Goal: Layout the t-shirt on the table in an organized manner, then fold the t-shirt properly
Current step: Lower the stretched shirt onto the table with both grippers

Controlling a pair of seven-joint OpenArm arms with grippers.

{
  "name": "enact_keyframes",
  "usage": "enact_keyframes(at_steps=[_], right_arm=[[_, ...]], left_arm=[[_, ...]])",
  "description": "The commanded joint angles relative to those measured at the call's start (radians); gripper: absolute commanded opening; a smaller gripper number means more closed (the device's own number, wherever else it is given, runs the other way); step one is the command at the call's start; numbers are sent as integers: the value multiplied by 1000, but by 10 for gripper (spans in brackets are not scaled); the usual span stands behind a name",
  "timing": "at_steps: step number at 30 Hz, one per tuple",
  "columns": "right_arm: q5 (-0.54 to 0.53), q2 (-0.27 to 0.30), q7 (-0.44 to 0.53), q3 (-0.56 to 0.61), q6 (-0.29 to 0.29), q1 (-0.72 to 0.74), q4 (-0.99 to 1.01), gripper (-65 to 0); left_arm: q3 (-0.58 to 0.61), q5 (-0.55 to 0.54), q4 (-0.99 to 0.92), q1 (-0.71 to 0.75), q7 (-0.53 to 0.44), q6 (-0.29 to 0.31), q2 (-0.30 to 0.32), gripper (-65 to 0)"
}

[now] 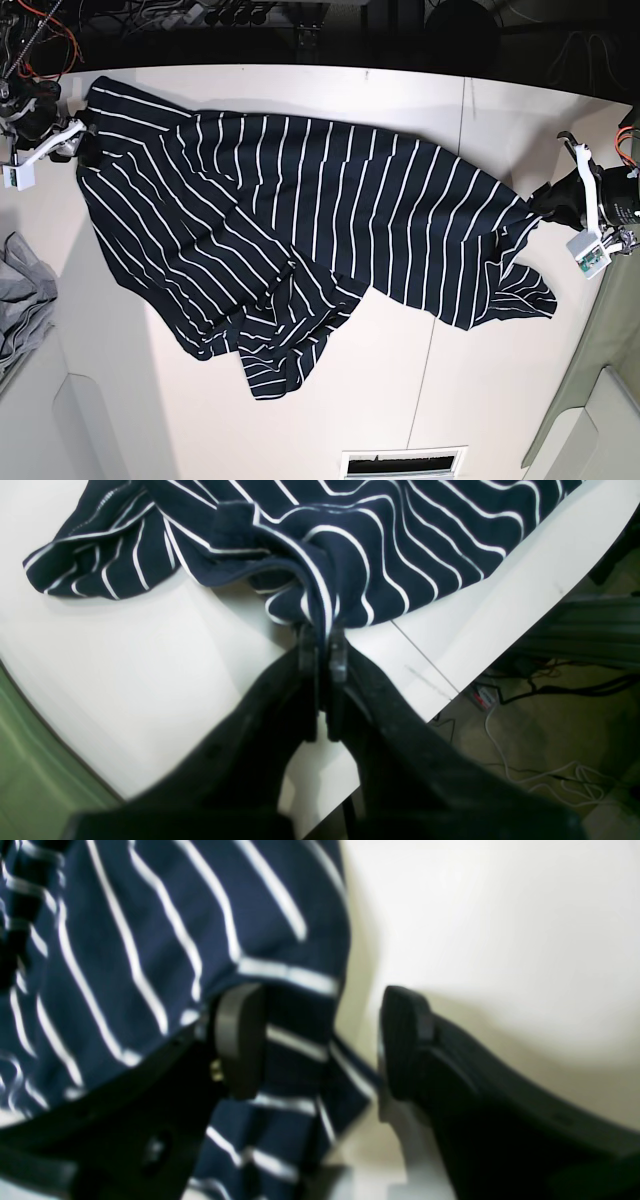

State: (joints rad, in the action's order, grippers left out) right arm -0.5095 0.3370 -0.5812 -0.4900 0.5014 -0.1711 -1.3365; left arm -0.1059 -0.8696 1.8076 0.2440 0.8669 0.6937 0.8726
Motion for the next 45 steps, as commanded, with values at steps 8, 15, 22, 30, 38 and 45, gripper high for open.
enact_keyframes(at_steps=[8,15,22,30,38,45], right_arm=[[-42,17,-39,36,10,92,31,-441],[-145,18,-96,29,61,94,-73,-650],[-248,54,-261,0,72,38,-339,-650],[-259,72,-259,-20,72,-105,-650,-650],[-204,73,-156,-79,71,-95,-728,-650],[-98,79,-103,31,71,93,-380,-650]], left_arm=[[-12,-13,9,-8,-18,4,22,-650],[-21,-13,9,-8,-17,4,23,-650],[-166,-93,26,-9,11,4,23,-650],[-370,-280,89,-8,123,4,23,-650],[-488,-222,150,-8,8,4,22,-650],[-202,63,-71,-34,-251,4,8,-650]])
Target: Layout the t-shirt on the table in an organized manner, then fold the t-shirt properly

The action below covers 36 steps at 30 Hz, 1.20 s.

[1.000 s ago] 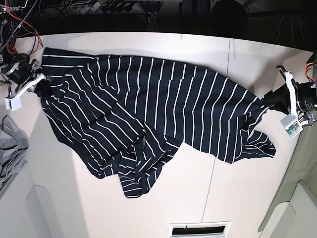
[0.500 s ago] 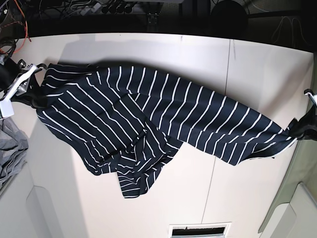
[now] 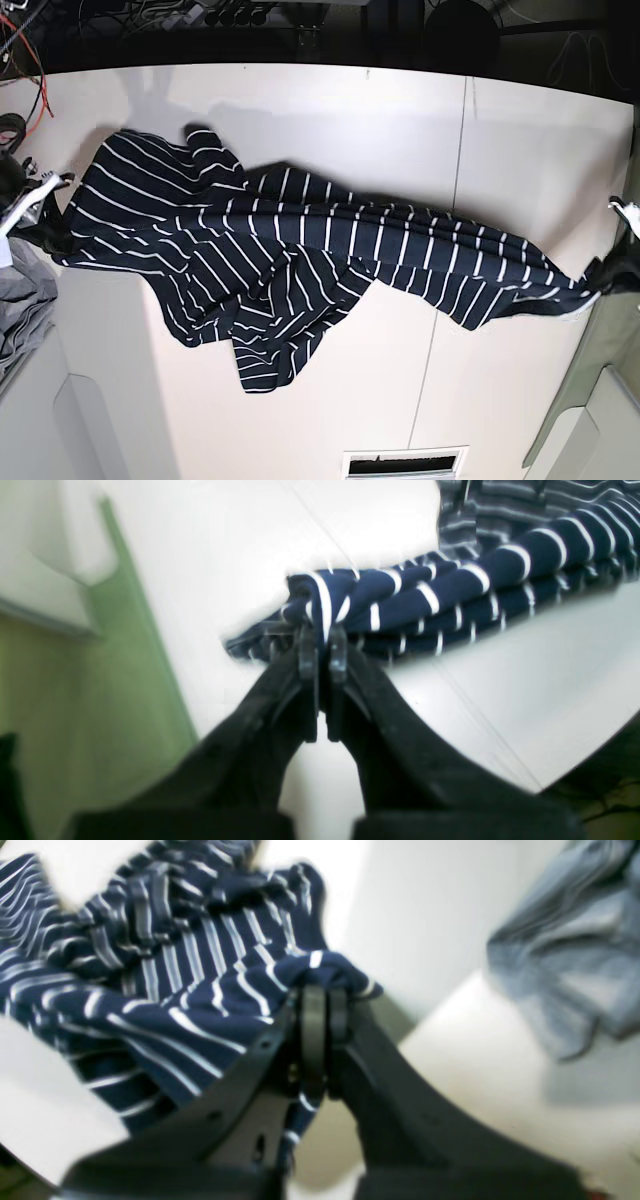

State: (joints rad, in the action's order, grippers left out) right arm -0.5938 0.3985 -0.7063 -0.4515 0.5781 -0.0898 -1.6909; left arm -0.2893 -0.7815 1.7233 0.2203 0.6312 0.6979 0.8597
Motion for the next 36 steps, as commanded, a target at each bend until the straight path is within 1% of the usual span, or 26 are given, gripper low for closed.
enact_keyframes(at_steps=[1,4,7,9,10,11,16,17,19,21,24,25,28,30,33,34,36], right_arm=[[6,23,58,18,-6,47,48,-650],[71,25,154,77,-5,157,248,-650],[80,25,164,121,-5,250,370,-644],[77,24,156,134,-7,280,388,-444],[73,25,141,134,-14,288,385,-374],[58,25,111,131,-14,296,380,-341],[-68,25,-101,57,-15,284,312,-342],[-90,25,-133,31,-12,266,289,-342],[-123,25,-163,-22,-12,211,241,-342],[-133,25,-162,-54,-12,140,213,-342],[-132,14,-145,-55,-11,39,212,-342],[-131,6,-129,-51,-3,6,212,-342],[-119,-19,-69,-43,-2,-71,217,-342],[-79,-35,-37,-31,-2,-94,226,-342],[-27,-34,-8,29,-2,-89,247,-344],[-12,-34,-3,54,-6,-82,253,-366],[14,-34,0,108,-15,-60,264,-437]], left_arm=[[35,21,-22,-28,-38,0,5,-650],[148,97,-118,-82,-47,0,-52,-650],[177,112,-176,-110,-44,0,-84,-650],[177,106,-182,-116,-44,0,-83,-650],[177,105,-182,-121,-43,0,-80,-650],[177,106,-182,-126,-41,0,-80,-650],[177,98,-182,-157,7,0,-77,-650],[177,90,-182,-156,12,0,-77,-650],[177,82,-182,-150,33,0,-78,-650],[177,73,-182,-147,52,0,-78,-650],[177,52,-182,-148,55,0,-78,-650],[177,37,-182,-148,55,0,-78,-650],[177,-3,-182,-148,63,0,-78,-650],[177,-23,-182,-148,69,0,-79,-650],[177,-30,-182,-147,71,0,-79,-650],[177,-30,-182,-147,79,0,-79,-650],[177,-30,-182,-145,105,0,-79,-650]])
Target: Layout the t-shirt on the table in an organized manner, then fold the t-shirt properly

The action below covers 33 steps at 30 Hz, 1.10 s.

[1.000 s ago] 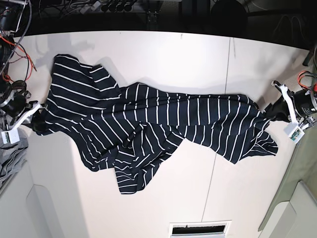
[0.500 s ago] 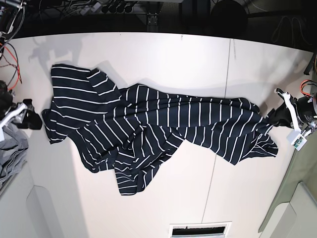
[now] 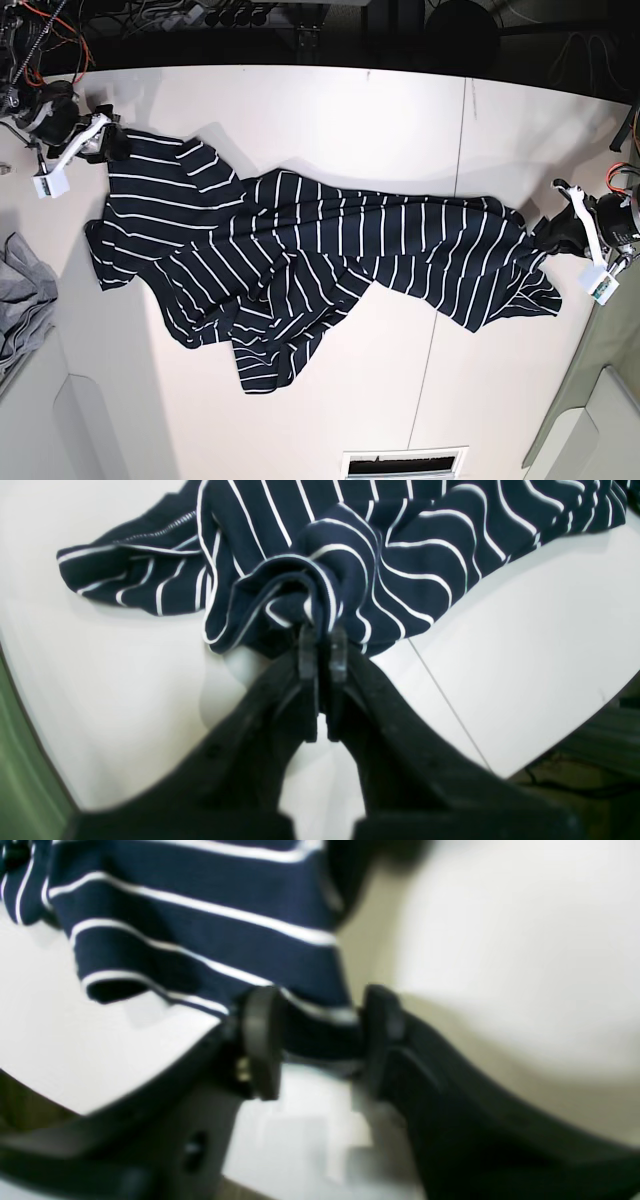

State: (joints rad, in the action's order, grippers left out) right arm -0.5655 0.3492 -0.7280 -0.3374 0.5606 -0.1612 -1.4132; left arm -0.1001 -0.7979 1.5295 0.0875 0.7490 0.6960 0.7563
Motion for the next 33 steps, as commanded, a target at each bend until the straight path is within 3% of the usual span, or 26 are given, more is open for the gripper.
enact_keyframes(at_steps=[1,4,7,10,14,20,26,29,30,33], right_arm=[[-6,16,21,19,0,23,-5,-480],[1,16,21,79,1,44,0,-650],[2,17,-1,89,1,43,-7,-650],[0,18,-40,44,1,5,-48,-650],[-28,19,-39,-61,5,-129,-172,-650],[-53,33,-43,-150,5,-258,-284,-650],[-53,51,-42,-152,4,-299,-284,-650],[-56,55,-18,-158,1,-292,-286,-460],[-60,55,-8,-164,1,-284,-291,-431],[-95,55,-1,-193,1,-249,-320,-425]], left_arm=[[-12,-13,12,-7,-2,2,25,-650],[-12,-13,12,16,14,2,26,-650],[-13,-37,16,28,64,2,29,-650],[-38,-142,57,71,94,2,57,-650],[-130,-185,134,196,149,2,92,-650],[-250,-333,203,364,255,2,95,-650],[-254,-343,239,516,263,2,94,-650],[-254,-342,239,531,261,2,90,-574],[-254,-342,239,529,261,2,89,-527],[-269,-339,239,524,241,2,89,-411]])
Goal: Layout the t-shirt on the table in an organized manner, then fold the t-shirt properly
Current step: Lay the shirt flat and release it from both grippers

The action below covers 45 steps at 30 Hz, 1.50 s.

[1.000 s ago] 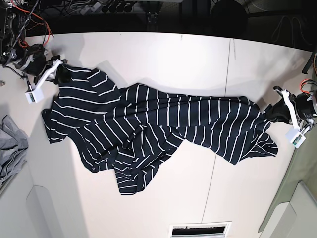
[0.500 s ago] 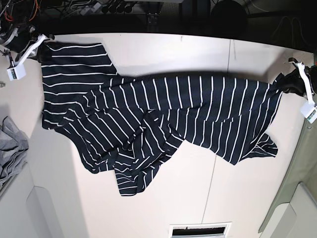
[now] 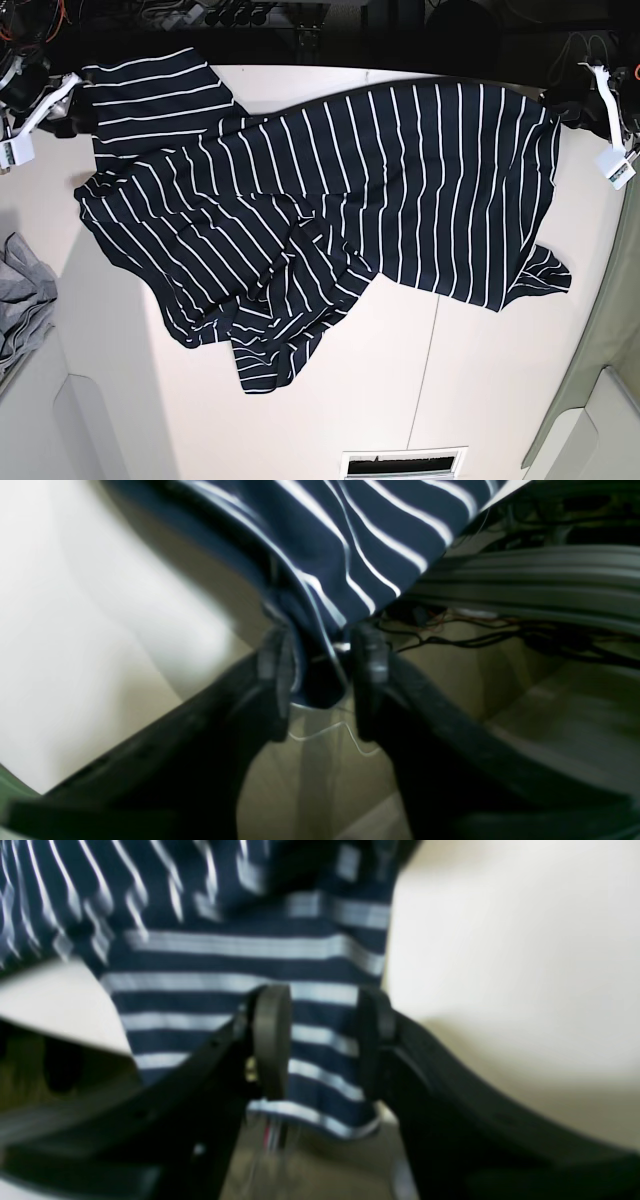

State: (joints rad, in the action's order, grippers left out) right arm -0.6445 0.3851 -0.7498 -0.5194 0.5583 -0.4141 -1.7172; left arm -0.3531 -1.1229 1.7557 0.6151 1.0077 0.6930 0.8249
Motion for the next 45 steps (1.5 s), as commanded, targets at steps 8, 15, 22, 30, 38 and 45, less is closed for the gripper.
enact_keyframes(at_steps=[8,15,22,30,38,45], right_arm=[[5,18,76,-41,-13,211,19,-425],[26,16,122,56,-13,436,238,-453],[153,5,227,281,-13,682,568,-463],[256,-92,238,439,-12,806,785,-650],[353,-156,238,532,-12,758,840,-650],[370,-152,237,535,-13,739,839,-650]], left_arm=[[-243,-18,25,-3,-143,5,20,-397],[-257,68,23,-106,-262,5,20,-397],[19,381,-70,-296,-449,-35,17,-396],[322,618,-387,-595,-570,-189,-77,-285],[454,692,-724,-853,-616,-188,-225,-285],[464,695,-799,-892,-637,-184,-245,-464]])
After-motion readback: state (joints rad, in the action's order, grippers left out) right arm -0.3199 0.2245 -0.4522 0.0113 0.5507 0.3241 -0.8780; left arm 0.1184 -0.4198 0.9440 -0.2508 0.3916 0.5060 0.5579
